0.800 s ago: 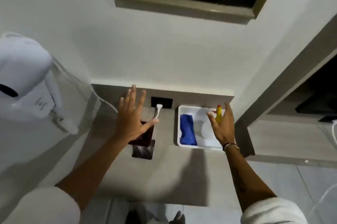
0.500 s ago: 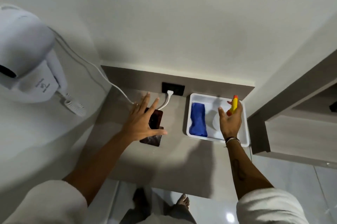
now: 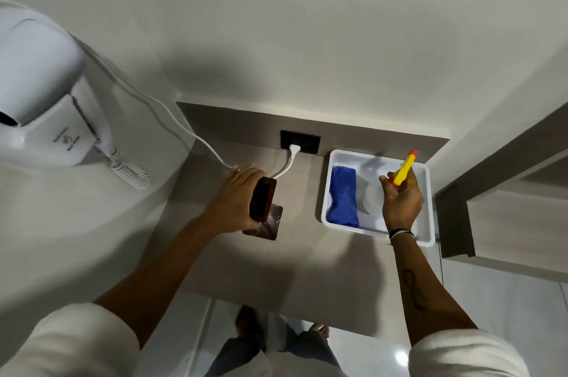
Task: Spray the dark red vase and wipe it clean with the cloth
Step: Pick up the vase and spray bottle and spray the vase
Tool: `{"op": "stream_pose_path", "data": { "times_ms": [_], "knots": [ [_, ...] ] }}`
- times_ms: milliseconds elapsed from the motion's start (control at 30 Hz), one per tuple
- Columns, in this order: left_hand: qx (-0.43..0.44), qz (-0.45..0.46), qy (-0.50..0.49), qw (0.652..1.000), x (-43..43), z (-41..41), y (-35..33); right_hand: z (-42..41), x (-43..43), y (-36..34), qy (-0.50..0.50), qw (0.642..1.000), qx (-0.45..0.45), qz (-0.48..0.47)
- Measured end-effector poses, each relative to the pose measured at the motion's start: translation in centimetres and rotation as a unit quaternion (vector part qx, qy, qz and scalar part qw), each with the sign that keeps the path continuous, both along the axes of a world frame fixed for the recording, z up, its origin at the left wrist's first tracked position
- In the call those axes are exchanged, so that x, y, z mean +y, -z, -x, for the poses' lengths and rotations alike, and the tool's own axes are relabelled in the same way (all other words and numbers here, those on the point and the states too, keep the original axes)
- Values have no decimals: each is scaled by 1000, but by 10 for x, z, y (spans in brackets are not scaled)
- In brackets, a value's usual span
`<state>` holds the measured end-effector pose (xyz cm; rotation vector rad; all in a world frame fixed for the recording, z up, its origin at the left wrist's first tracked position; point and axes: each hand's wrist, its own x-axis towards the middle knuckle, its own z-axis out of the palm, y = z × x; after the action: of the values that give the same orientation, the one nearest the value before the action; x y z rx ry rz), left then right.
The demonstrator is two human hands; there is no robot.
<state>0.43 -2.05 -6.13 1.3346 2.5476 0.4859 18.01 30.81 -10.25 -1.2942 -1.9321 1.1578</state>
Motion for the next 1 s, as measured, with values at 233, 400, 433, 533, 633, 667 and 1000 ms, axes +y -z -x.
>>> {"op": "stream_pose_path", "data": {
  "times_ms": [233, 400, 433, 533, 633, 667, 1000],
  "knots": [
    [-127, -93, -58, 986, -19, 3, 5, -16, -19, -35, 0, 989, 144, 39],
    [-163, -121, -45, 978, -41, 13, 17, -33, -82, -54, -74, 974, 196, 83],
    [-167, -124, -38, 977, -45, 15, 17, -35, -96, -54, -101, 975, 177, 90],
    [-183, -143, -18, 972, -56, 19, 17, -37, -142, -52, -207, 967, 95, 113],
    [-208, -150, -25, 966, -66, 22, 15, -35, -178, -49, -306, 941, 49, 135],
    [-213, -148, -31, 965, -68, 23, 14, -33, -186, -48, -324, 931, 54, 163],
    [-218, -119, -43, 968, -78, 30, 13, 1, -210, -33, -415, 905, -50, 84]
  ]
}}
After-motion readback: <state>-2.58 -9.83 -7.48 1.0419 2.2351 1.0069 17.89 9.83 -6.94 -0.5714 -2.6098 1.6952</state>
